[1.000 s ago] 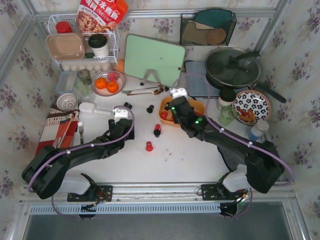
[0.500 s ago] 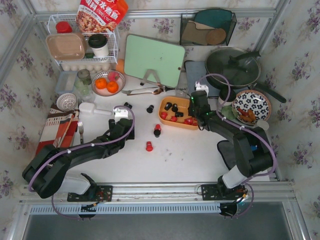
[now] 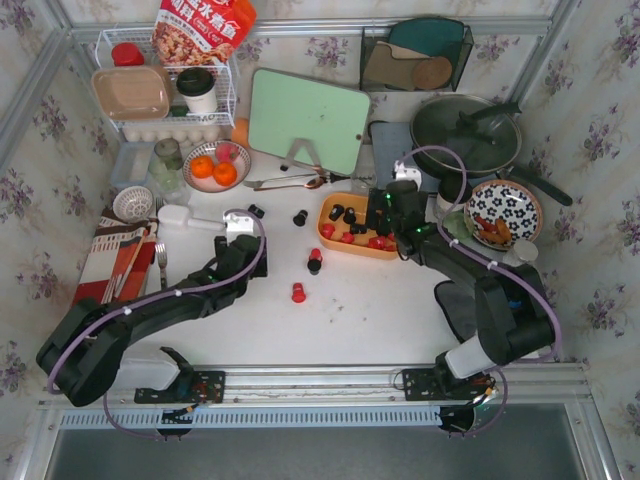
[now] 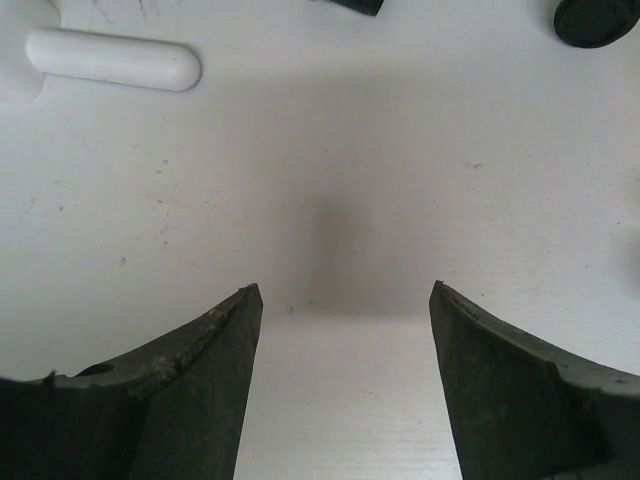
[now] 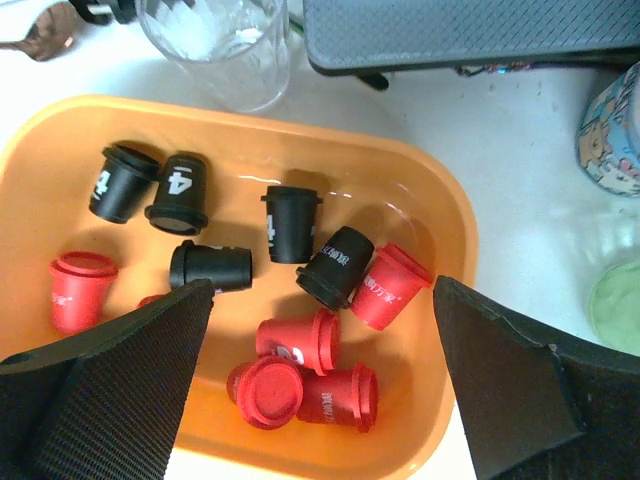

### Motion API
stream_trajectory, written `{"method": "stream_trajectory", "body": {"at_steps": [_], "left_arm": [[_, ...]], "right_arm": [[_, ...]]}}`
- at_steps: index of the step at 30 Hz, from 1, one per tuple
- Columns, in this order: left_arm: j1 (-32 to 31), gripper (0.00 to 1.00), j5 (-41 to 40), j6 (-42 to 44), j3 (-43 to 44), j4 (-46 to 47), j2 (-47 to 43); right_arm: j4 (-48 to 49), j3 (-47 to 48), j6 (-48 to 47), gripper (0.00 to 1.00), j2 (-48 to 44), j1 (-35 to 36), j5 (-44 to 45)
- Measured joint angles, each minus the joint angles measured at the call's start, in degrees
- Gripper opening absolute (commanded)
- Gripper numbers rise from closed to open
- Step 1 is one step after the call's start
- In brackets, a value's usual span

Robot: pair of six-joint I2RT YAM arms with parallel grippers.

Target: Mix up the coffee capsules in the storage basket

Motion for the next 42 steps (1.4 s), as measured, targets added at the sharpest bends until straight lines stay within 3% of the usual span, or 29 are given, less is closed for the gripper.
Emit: {"method": "stream_trajectory", "body": {"at_steps": [10, 20, 28, 34, 42], "left_arm": [[0.22, 0.71, -0.13, 1.20, 5.77, -6.34, -3.96], [3.76, 0.70, 3.26, 0.00, 17.05, -14.58, 1.07], [9.09, 0.69, 8.00, -4.33, 29.22, -23.39, 13.62], [16.63, 0.68, 13.29, -8.46, 38.10, -27.91, 23.78], [17.84, 0.68, 17.70, -11.63, 50.95, -30.36, 35.39]], "right_arm": [[2.10, -4.81, -1.55, 1.00, -7.17, -0.35, 1.05], [8.63, -11.06, 2.62, 1.00, -12.02, -10.21, -9.46], [13.35, -17.05, 2.84, 1.00, -19.58, -10.51, -13.92], [15.08, -18.40, 2.82, 1.00, -21.88, -10.49, -16.50], [16.52, -18.43, 2.67, 1.00, -23.17, -10.45, -17.86]]}}
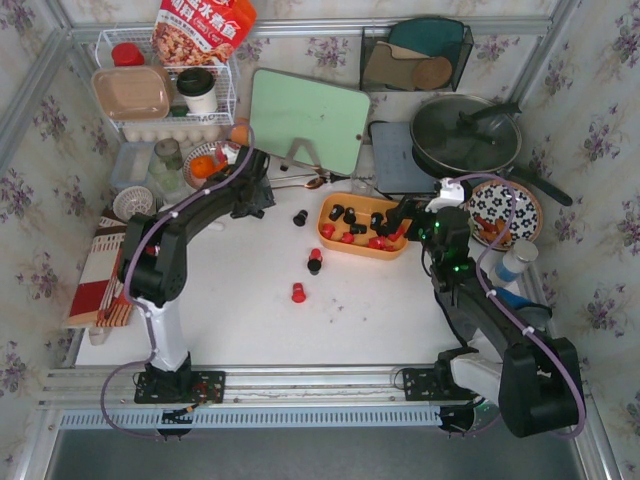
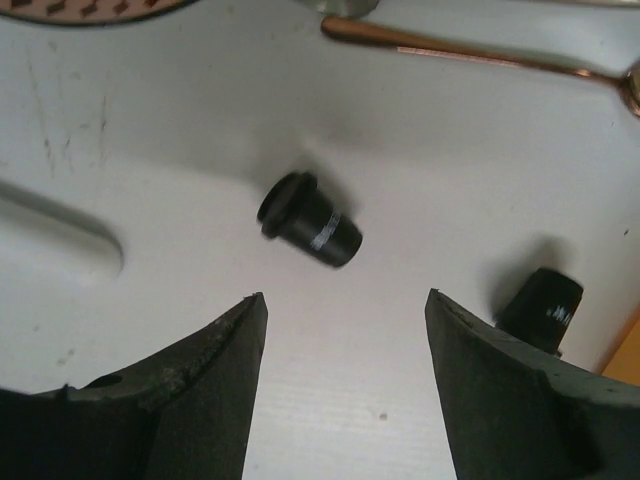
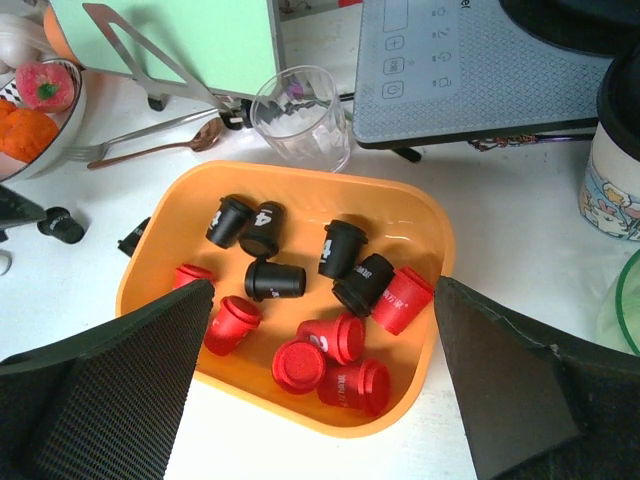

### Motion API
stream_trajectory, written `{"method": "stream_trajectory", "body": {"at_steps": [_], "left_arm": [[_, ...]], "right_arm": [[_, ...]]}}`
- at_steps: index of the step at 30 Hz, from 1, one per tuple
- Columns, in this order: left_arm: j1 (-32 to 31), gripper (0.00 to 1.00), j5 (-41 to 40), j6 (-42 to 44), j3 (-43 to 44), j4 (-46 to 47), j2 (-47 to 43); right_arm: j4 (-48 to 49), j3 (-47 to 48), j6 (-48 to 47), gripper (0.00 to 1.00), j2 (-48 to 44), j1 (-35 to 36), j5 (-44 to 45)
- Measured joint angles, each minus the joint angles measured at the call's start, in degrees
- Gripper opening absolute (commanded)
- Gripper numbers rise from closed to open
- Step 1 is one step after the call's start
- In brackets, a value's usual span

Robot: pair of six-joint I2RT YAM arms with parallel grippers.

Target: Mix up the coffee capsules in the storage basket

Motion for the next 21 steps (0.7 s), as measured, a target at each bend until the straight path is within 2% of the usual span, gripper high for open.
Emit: {"method": "stream_trajectory", "body": {"at_steps": [7, 21], "left_arm": [[1.66, 0.67, 0.35, -0.42, 9.07, -4.33, 7.74], [2.43, 0.59, 0.59, -0.63, 15.56, -10.08, 14.86]], "right_arm": [[0.15, 0.00, -0.26, 1.00, -0.74, 0.37, -0.68], [0.13, 0.00, -1.33, 0.98, -1.05, 0.63, -1.46]]}}
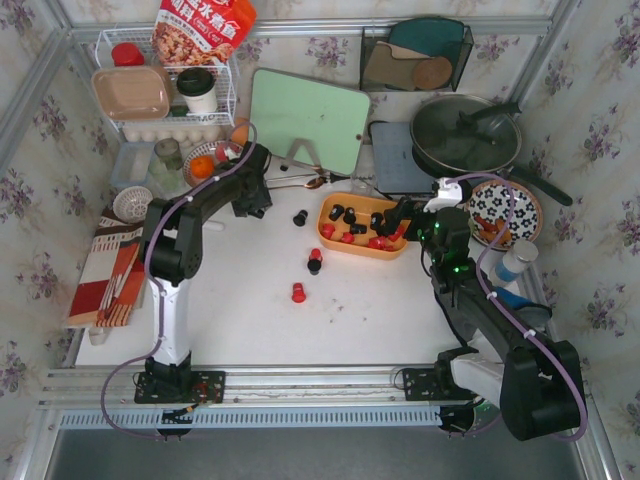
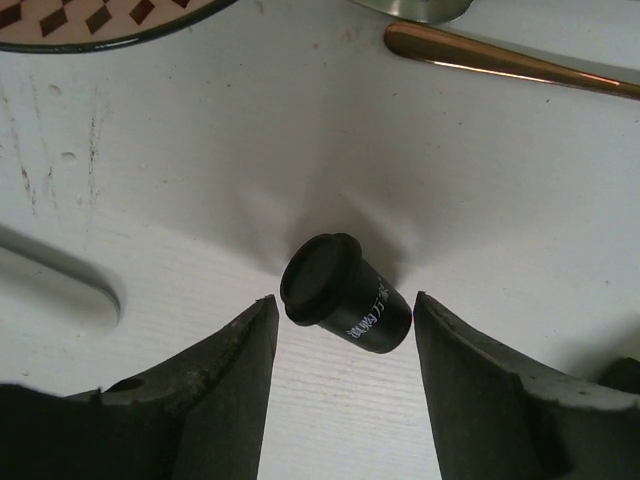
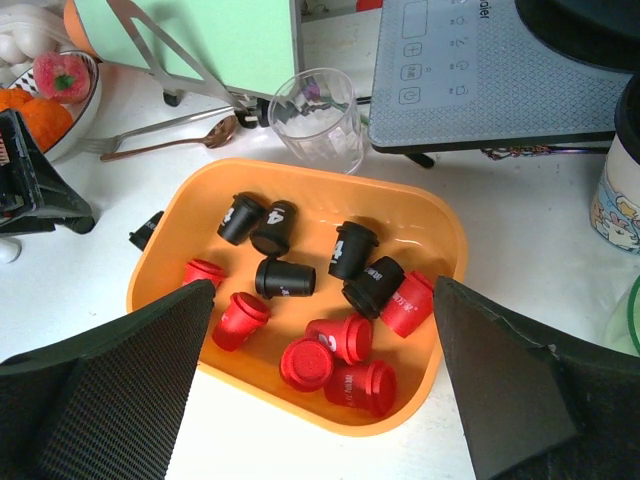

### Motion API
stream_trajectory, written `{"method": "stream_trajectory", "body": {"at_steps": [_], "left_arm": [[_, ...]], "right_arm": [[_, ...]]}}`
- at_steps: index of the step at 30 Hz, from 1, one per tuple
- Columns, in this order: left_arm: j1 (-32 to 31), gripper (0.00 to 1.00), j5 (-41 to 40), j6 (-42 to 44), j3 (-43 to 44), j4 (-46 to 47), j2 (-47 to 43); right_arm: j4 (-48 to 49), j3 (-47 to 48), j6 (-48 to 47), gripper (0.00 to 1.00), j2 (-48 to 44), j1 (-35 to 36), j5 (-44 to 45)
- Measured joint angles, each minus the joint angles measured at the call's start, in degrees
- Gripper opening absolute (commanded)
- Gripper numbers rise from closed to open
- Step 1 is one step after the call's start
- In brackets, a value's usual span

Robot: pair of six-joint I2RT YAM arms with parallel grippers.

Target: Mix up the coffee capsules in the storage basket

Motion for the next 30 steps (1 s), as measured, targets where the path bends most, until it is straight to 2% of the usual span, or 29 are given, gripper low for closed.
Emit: {"method": "stream_trajectory", "body": {"at_steps": [4, 20, 25, 30], "left_arm": [[0.02, 0.56, 0.00, 0.00, 0.00, -0.20, 0.66], [-0.07, 0.12, 0.22, 0.37, -3.76, 3.74, 0.39], [-0.46, 0.09, 0.57, 1.18, -8.02, 5.38, -2.82], [-1.70, 0.12, -0.33, 3.21, -10.01, 5.66, -6.75]], "right_arm": [[0.00, 0.00, -0.02, 0.98, 0.00, 0.00, -0.20], [-0.04, 0.02, 0.00, 1.00, -0.28, 0.09, -0.37], [-0.04, 0.04, 0.00, 1.00, -0.35, 0.09, -0.15], [-0.07, 0.04, 0.00, 1.00, -0.52, 0.09, -0.13]]}}
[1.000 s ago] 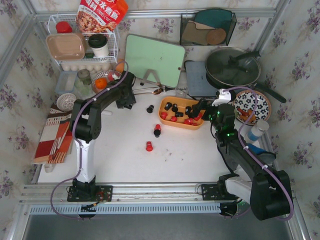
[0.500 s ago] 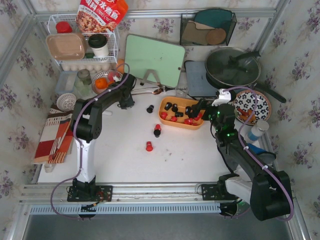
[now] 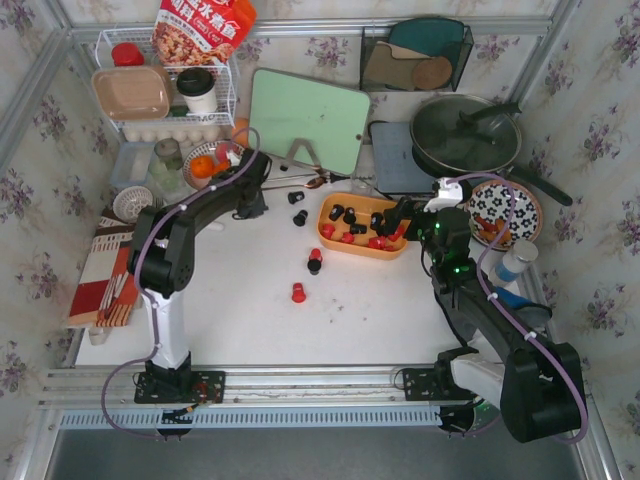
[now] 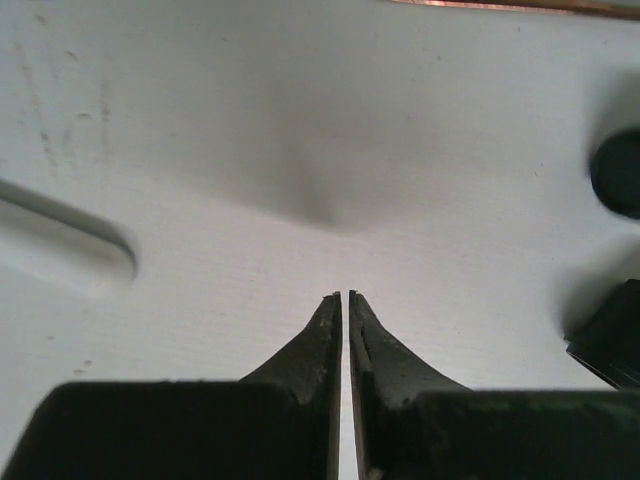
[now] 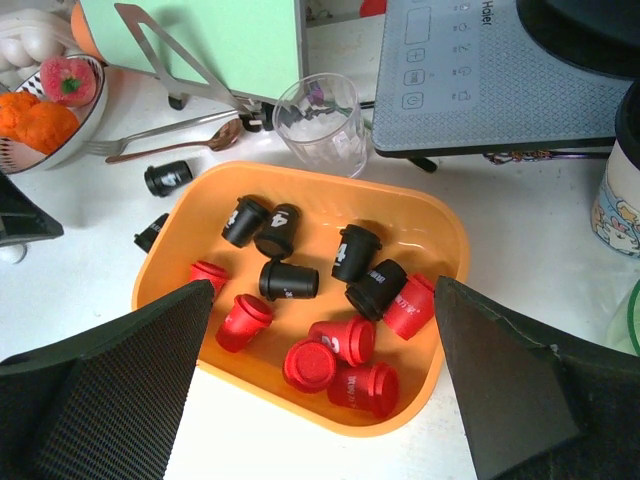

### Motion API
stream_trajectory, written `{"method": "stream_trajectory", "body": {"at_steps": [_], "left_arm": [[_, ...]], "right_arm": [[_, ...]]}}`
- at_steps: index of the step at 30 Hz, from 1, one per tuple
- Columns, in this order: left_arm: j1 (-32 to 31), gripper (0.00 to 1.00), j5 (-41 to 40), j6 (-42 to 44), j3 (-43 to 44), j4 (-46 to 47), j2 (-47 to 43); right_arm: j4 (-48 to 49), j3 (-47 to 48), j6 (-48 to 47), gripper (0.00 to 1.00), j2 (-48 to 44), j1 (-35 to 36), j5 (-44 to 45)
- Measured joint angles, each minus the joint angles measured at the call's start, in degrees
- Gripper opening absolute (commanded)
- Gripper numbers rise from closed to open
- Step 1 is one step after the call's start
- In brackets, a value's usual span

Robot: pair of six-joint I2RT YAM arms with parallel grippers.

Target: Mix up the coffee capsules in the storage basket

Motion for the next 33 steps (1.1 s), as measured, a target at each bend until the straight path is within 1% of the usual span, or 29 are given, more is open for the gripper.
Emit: {"method": "stream_trajectory", "body": {"at_steps": [1, 2, 3, 5, 6, 9, 14, 19, 25, 33], "left_arm": [[0.07, 0.14, -0.37, 0.04, -0.28, 0.17, -0.68], [0.15, 0.18, -0.72, 0.37, -0.48, 0.24, -1.31], [0.26, 0.25, -1.01, 0.66, -0.59, 0.42, -1.84], [0.39, 0.44, -1.05, 1.53, -0.81, 0.96, -2.67], [0.35, 0.50, -0.85, 1.79, -1.01, 1.57, -3.13], [0.24, 0.62, 2.01, 3.30, -1.07, 4.63, -3.96], [-0.11, 0.64, 8.33, 6.01, 3.34, 9.16, -1.99], [-1.09, 0.64, 13.94, 10.60, 9.88, 12.11, 3.08], [-1.38, 0.63, 18.93, 18.01, 20.61, 11.06, 11.32], [-1.79, 0.56, 22.82, 24.13, 32.11, 5.90, 19.93]], "right_arm": [[0.00, 0.00, 0.00, 1.00, -0.04, 0.00, 0.00], [0.02, 0.00, 0.00, 1.00, -0.07, 0.00, 0.00], [0.02, 0.00, 0.00, 1.00, -0.07, 0.00, 0.00], [0.02, 0.00, 0.00, 1.00, -0.07, 0.00, 0.00], [0.02, 0.00, 0.00, 1.00, -0.07, 0.00, 0.00], [0.02, 0.00, 0.00, 1.00, -0.07, 0.00, 0.00], [0.04, 0.00, 0.00, 1.00, -0.07, 0.02, -0.02], [0.02, 0.00, 0.00, 1.00, 0.24, 0.00, -0.09], [0.09, 0.00, 0.02, 1.00, 0.31, 0.00, -0.90], [0.09, 0.00, 0.02, 1.00, 0.59, 0.00, -1.29]]}}
